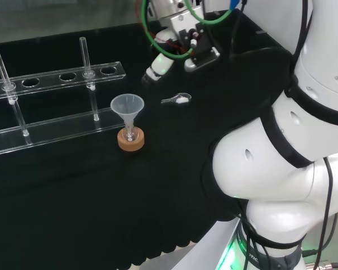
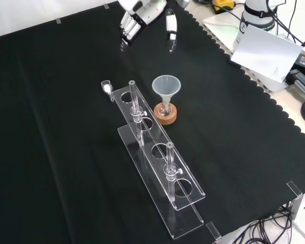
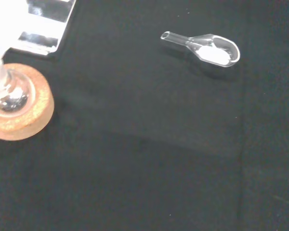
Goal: Pick up the weighing funnel.
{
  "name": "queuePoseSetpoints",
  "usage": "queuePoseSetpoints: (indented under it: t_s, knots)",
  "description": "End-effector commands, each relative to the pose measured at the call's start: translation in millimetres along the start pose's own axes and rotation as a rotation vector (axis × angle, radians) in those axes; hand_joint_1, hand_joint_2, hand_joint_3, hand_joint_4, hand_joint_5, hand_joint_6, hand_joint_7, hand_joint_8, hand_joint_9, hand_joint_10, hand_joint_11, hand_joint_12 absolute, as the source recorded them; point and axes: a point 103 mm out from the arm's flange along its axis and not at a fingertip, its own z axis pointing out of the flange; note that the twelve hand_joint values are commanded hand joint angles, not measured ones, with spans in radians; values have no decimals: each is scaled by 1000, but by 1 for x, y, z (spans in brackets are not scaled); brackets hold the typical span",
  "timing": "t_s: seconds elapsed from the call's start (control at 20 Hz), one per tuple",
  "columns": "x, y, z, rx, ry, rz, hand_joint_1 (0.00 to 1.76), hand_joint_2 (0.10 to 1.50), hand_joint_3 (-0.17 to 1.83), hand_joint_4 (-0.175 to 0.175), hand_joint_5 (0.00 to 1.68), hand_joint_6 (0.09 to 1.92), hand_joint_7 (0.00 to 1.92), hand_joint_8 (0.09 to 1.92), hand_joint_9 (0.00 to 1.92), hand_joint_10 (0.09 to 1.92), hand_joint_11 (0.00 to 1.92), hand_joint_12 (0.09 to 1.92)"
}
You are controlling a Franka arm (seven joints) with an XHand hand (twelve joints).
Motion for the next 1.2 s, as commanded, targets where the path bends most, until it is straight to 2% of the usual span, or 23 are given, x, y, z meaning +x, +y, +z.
queuePoseSetpoints:
  t_s: [0.05, 0.3, 0.4, 0.55, 0.8, 0.95, 1.2]
  knots:
    - [-25, 3, 4, -54, 69, -14, 404, 694, 156, -61, 274, 87, 231, 724, 540, 657, 450, 1388]
    - [-40, 15, 13, -101, 107, -12, 404, 701, 153, -64, 288, 87, 274, 731, 580, 649, 455, 1388]
    - [-47, 23, 17, -106, 128, -11, 458, 729, 161, -66, 305, 87, 306, 731, 611, 637, 462, 1387]
    - [-55, 38, 23, -99, 142, -11, 553, 758, 176, -66, 347, 87, 348, 725, 653, 609, 479, 1378]
    - [-65, 67, 39, -98, 143, -20, 614, 764, 191, -63, 397, 87, 406, 721, 705, 582, 493, 1367]
    - [-67, 86, 51, -101, 173, -27, 647, 763, 197, -61, 429, 87, 437, 722, 731, 572, 500, 1365]
    - [-65, 112, 70, -85, 166, -31, 662, 763, 214, -60, 474, 87, 476, 717, 767, 553, 531, 1349]
